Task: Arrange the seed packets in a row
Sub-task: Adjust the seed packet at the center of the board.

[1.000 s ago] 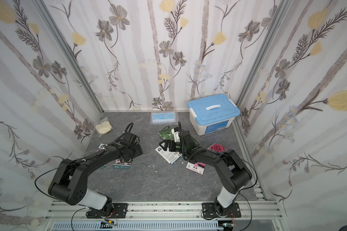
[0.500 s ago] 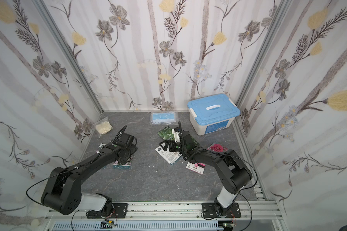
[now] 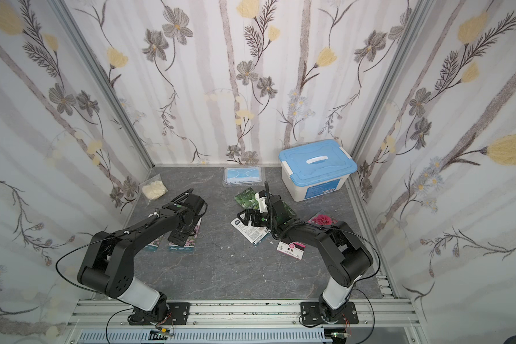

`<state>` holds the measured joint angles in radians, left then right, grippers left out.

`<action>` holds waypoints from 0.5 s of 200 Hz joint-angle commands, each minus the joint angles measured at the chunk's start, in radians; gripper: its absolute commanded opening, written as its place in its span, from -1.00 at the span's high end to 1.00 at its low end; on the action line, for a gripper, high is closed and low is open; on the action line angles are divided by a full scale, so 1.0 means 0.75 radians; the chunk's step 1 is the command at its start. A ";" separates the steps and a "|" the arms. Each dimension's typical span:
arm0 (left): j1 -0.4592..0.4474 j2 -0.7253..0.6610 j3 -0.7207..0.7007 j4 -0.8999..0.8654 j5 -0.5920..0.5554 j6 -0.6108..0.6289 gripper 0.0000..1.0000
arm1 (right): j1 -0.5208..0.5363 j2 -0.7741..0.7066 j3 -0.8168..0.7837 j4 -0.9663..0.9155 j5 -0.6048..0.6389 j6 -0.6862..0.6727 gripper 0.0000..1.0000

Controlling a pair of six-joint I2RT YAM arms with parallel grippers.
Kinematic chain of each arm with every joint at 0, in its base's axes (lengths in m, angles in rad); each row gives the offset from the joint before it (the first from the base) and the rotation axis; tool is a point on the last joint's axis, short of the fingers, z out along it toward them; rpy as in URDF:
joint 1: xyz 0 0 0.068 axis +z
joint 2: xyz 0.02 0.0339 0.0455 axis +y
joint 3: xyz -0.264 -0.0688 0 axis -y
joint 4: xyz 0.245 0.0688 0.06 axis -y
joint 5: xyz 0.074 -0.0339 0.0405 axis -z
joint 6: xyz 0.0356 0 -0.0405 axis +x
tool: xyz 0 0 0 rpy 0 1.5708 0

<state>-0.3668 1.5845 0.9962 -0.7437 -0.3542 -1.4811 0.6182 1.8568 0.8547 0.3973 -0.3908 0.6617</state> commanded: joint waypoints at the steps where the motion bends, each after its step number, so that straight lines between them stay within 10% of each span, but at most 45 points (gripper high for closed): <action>1: 0.015 0.045 0.004 -0.005 -0.023 -0.038 -0.92 | -0.002 0.004 0.008 0.039 0.013 -0.007 -0.99; 100: 0.096 0.186 0.017 0.129 -0.005 0.090 -0.92 | -0.006 0.036 0.014 0.053 -0.005 -0.004 -0.99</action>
<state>-0.3027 1.6989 0.9966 -0.6670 -0.3504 -1.4395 0.6140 1.8774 0.8570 0.3981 -0.3912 0.6613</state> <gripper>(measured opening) 0.961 0.994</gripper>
